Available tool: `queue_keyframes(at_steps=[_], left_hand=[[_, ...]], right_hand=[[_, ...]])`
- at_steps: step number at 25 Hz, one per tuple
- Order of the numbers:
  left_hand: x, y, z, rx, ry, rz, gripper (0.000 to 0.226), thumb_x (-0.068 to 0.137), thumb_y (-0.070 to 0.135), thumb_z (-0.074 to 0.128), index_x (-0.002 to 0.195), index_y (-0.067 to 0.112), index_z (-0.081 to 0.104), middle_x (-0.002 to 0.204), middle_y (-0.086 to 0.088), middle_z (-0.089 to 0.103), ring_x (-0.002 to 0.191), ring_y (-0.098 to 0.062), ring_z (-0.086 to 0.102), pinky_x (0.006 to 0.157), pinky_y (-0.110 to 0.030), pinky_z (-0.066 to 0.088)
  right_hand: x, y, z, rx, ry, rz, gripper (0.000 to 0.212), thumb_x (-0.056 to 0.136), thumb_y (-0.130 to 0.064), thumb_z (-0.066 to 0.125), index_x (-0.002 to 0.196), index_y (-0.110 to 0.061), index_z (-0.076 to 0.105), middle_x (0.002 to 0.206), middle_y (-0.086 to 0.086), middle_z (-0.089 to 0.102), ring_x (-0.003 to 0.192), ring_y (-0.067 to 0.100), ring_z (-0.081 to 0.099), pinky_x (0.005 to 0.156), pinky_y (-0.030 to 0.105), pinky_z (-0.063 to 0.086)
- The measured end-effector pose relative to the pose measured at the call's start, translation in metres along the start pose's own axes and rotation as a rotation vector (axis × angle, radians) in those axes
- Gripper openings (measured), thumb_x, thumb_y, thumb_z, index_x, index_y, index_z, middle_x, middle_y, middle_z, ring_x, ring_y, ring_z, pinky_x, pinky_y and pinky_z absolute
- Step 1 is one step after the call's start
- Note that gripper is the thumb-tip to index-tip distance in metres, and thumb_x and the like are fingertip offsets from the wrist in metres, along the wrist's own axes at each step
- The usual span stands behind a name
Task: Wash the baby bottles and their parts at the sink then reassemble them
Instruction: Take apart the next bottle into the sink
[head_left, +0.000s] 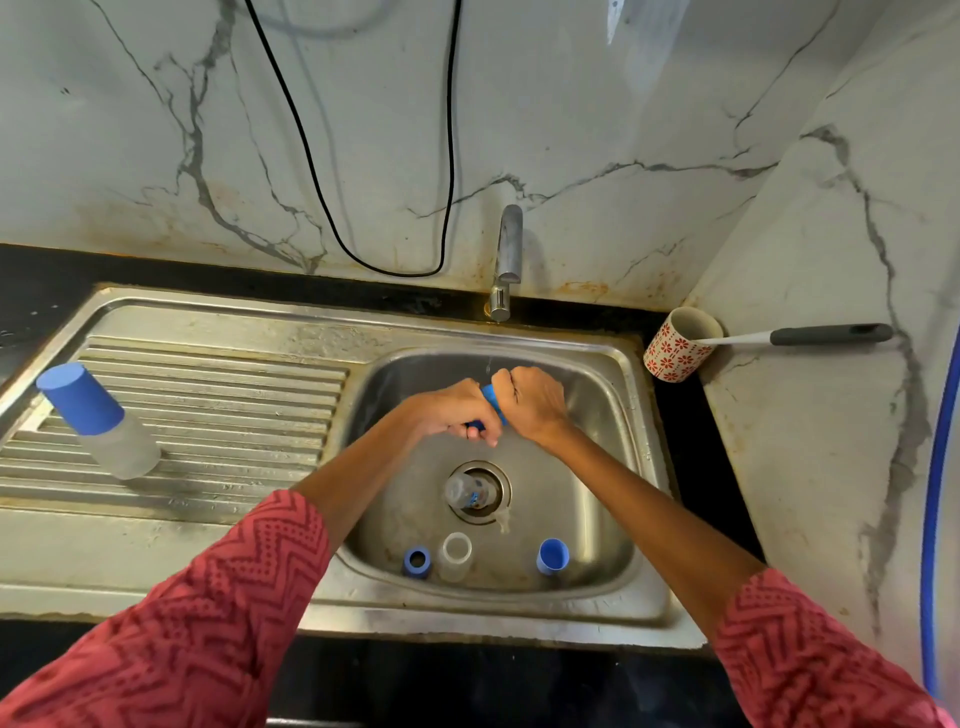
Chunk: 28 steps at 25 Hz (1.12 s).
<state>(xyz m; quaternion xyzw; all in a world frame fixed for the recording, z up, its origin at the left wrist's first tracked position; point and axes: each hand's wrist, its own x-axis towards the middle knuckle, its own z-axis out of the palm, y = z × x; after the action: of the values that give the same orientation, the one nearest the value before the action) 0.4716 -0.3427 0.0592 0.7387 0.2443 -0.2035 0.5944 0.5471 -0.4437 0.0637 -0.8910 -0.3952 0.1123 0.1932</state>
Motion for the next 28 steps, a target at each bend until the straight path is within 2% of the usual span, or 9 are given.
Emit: queue_keyframes(at_steps=[4, 6, 8, 10, 13, 18, 21, 24, 28], left_hand=[[0.0, -0.019, -0.011, -0.675, -0.743, 0.068, 0.016, 0.065, -0.001, 0.063, 0.078, 0.007, 0.066, 0.059, 0.004, 0.055, 0.041, 0.0, 0.038, 0.039, -0.008, 0.031], [0.001, -0.019, -0.014, -0.764, -0.911, 0.096, 0.017, 0.07, 0.002, 0.063, 0.087, 0.005, 0.066, 0.065, 0.003, 0.06, 0.045, -0.002, 0.036, 0.044, -0.008, 0.035], [-0.003, -0.011, -0.016, -0.723, -0.67, 0.033, 0.014, 0.064, 0.0, 0.064, 0.077, 0.005, 0.064, 0.057, 0.003, 0.055, 0.039, -0.001, 0.037, 0.039, -0.008, 0.027], [-0.007, -0.01, -0.017, -0.553, -0.236, 0.003, 0.009, 0.068, -0.003, 0.059, 0.072, 0.005, 0.056, 0.051, 0.003, 0.049, 0.035, -0.002, 0.036, 0.037, -0.008, 0.021], [-0.008, -0.019, -0.016, -0.261, 0.207, -0.01, 0.012, 0.075, -0.002, 0.061, 0.074, 0.008, 0.054, 0.059, -0.001, 0.049, 0.043, -0.005, 0.039, 0.042, -0.013, 0.029], [-0.005, -0.022, -0.011, -0.146, 0.272, -0.022, 0.011, 0.073, 0.002, 0.065, 0.072, 0.009, 0.058, 0.061, -0.002, 0.051, 0.051, -0.007, 0.042, 0.05, -0.017, 0.035], [0.0, -0.023, -0.004, -0.118, 0.315, -0.031, 0.013, 0.07, 0.001, 0.067, 0.067, 0.01, 0.058, 0.059, -0.003, 0.05, 0.05, -0.008, 0.042, 0.05, -0.017, 0.034], [0.007, -0.026, 0.007, -0.154, 0.393, -0.022, 0.014, 0.069, 0.0, 0.067, 0.064, 0.009, 0.058, 0.058, -0.002, 0.052, 0.05, -0.009, 0.044, 0.05, -0.018, 0.037], [0.015, -0.041, 0.014, 0.15, 0.608, 0.072, 0.028, 0.065, 0.011, 0.077, 0.09, 0.007, 0.065, 0.08, -0.003, 0.063, 0.074, -0.018, 0.061, 0.073, -0.029, 0.053]], right_hand=[[-0.001, -0.008, -0.016, -0.09, 0.279, -0.593, 0.048, 0.083, -0.032, 0.026, 0.053, -0.01, 0.055, 0.046, 0.006, 0.053, 0.044, 0.014, 0.036, 0.049, 0.024, 0.025], [0.007, -0.009, -0.023, -0.084, 0.329, -0.714, 0.043, 0.085, -0.026, 0.031, 0.053, -0.01, 0.054, 0.045, 0.005, 0.051, 0.04, 0.016, 0.038, 0.045, 0.022, 0.028], [0.016, -0.006, -0.024, -0.099, 0.242, -0.709, 0.045, 0.087, -0.03, 0.026, 0.063, -0.008, 0.058, 0.054, 0.007, 0.055, 0.048, 0.019, 0.045, 0.049, 0.027, 0.033], [0.019, 0.002, -0.017, -0.102, 0.125, -0.624, 0.046, 0.09, -0.034, 0.024, 0.082, -0.007, 0.061, 0.073, 0.008, 0.061, 0.064, 0.019, 0.052, 0.057, 0.028, 0.036], [0.017, 0.011, 0.002, 0.078, 0.027, -0.499, 0.024, 0.097, -0.022, 0.046, 0.1, -0.004, 0.063, 0.093, 0.01, 0.064, 0.082, 0.018, 0.056, 0.07, 0.026, 0.041], [0.004, 0.012, 0.019, 0.416, 0.044, -0.315, 0.018, 0.095, -0.006, 0.053, 0.096, 0.006, 0.065, 0.088, 0.018, 0.067, 0.073, 0.022, 0.06, 0.067, 0.026, 0.048], [-0.001, 0.004, 0.028, 0.393, 0.045, -0.192, 0.02, 0.096, -0.003, 0.046, 0.09, 0.007, 0.062, 0.085, 0.021, 0.062, 0.073, 0.024, 0.052, 0.067, 0.035, 0.044], [-0.004, -0.001, 0.031, 0.289, 0.075, -0.064, 0.017, 0.096, -0.001, 0.04, 0.083, -0.004, 0.051, 0.084, 0.013, 0.052, 0.077, 0.02, 0.044, 0.066, 0.026, 0.031], [-0.008, -0.005, 0.038, 0.352, 0.057, 0.121, 0.022, 0.099, -0.011, 0.039, 0.096, 0.003, 0.055, 0.099, 0.017, 0.059, 0.081, 0.017, 0.047, 0.067, 0.024, 0.033]])
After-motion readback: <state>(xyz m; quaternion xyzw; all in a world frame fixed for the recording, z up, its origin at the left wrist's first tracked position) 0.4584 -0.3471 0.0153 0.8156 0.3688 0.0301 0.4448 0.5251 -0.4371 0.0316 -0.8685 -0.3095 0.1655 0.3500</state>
